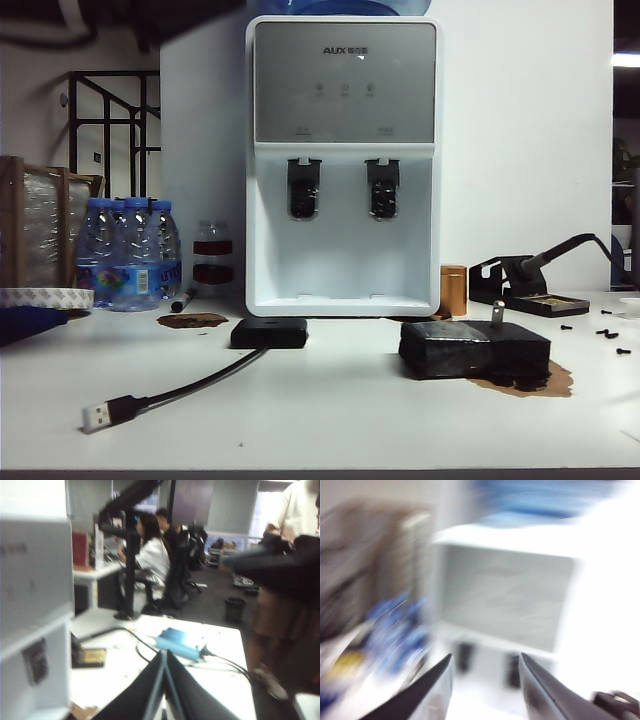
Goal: Take the USB flash drive out of the black sponge and insert it into the slot on top of the black USB adpator box.
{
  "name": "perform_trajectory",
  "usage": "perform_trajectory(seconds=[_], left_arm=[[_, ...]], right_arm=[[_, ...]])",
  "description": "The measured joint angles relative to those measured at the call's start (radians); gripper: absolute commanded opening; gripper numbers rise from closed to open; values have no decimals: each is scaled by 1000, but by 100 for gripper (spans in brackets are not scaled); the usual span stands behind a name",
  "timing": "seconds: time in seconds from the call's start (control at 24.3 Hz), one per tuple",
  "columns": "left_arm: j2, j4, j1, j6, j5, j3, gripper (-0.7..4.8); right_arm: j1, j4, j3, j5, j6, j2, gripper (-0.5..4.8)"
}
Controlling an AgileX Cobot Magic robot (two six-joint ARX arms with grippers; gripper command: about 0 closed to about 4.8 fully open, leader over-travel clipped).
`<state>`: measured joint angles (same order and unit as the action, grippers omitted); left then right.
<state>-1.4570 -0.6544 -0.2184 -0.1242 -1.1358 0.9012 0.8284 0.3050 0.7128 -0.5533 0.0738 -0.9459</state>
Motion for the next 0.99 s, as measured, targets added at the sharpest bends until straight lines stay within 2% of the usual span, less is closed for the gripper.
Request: perform_trajectory(seconds=[0.08,0.21,0.33,0.45,0.54,0.62,0.74,0.86,0.99], left_arm=[[-47,0,-12,40,-31,1,-4],[-105,24,-31,93,-35,6,-4],[-158,120,-60,185,-30,5,-4],[-209,226,-107,351,16,5,-4],[-254,325,-145,514,88,4,-4],[-269,359,-169,579,123,3,-4],[-283,358,-216,612,183,7,-4],[-317,361,-267,615,259,21,-4],[-386,367,-332,615,331,76,-4]], right_arm=[[-2,264,-140,-129,-76,2,216],[-9,409,-269,-122,-94,-6,216],[-9,498,-381,-47,-98,-23,216],[-9,573,-493,-8,-118,-76,215],[-21,680,-584,-6,-146,-144,215],[-38,724,-612,-5,-167,-189,215],[-46,756,-616,-3,-175,-239,214],[-71,795,-615,45,-175,-299,211],[-90,937,-614,82,-175,-504,210]])
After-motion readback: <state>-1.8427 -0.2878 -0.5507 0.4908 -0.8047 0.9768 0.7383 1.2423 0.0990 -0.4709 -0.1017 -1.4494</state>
